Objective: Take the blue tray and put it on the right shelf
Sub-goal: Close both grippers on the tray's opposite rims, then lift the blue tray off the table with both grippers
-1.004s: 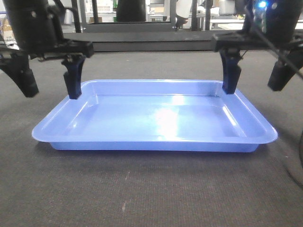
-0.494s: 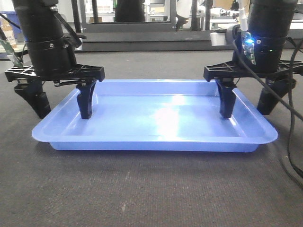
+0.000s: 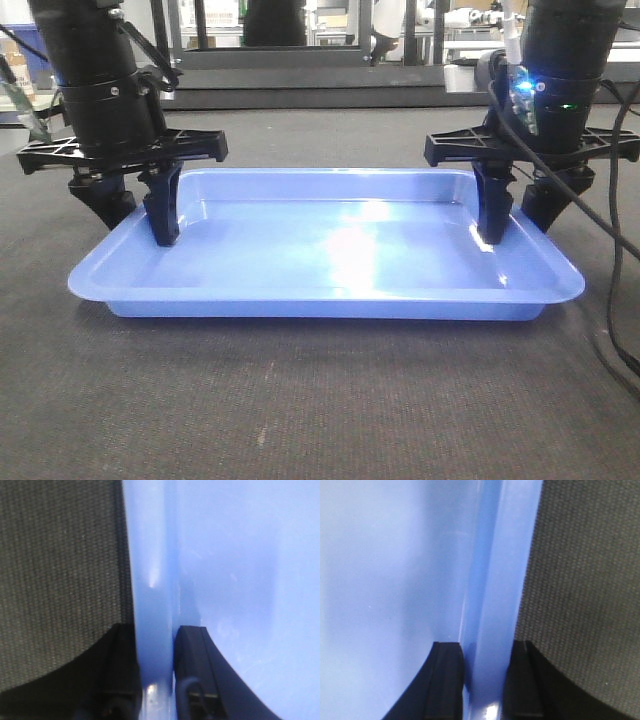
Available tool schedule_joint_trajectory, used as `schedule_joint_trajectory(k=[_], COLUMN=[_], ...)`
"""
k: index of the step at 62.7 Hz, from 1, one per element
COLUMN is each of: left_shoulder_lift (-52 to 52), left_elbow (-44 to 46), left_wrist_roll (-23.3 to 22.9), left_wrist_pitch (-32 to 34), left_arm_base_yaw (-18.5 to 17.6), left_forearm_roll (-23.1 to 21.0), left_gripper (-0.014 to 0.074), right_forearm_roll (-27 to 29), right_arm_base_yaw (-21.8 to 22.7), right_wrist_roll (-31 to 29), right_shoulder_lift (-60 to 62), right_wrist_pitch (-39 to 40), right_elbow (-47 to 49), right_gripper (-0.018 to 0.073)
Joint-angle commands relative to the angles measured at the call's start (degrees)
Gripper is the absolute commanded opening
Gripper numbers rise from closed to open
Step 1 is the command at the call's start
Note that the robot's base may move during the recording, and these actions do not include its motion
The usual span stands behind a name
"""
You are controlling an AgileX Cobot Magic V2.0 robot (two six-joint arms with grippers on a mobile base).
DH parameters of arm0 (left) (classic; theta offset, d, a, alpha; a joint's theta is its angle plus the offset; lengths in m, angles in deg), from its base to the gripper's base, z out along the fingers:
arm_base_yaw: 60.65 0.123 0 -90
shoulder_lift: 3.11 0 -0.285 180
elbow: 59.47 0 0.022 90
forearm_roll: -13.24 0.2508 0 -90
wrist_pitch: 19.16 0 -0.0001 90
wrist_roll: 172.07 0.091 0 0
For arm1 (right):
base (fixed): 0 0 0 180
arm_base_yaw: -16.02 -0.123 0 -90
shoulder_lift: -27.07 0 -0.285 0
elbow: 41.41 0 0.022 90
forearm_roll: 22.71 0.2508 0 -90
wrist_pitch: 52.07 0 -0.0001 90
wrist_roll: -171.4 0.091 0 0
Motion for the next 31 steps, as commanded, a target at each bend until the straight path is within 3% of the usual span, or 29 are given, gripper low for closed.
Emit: schedule_joint_trajectory(k=[1,15,31], left_shoulder_lift=[-2.61,-4.59,-12.69], left_elbow=[2.05,8.41,13.07], left_wrist_roll=[0.46,0.46,0.46], left_wrist_pitch=[-0.59,-6.67,-8.48], left_arm_base_yaw=[-0.11,-0.30,-1.74], left_forearm_roll=[2.22,2.22,3.33], left_gripper=[-0.0041,-0.0041,-0.0041], right_forearm_roll=[-1.64,-3.06,-6.42], right_arm_base_yaw=[0.00,0.00,0.00], right_wrist_roll=[-0.93,-0.81,1.25], right_shoulder_lift=[3.91,10.31,19.60], right_wrist_pitch=[0.63,0.20,-3.22], right_elbow=[1.78,1.84,1.84], right_gripper=[0.0060,0.0060,0.0060])
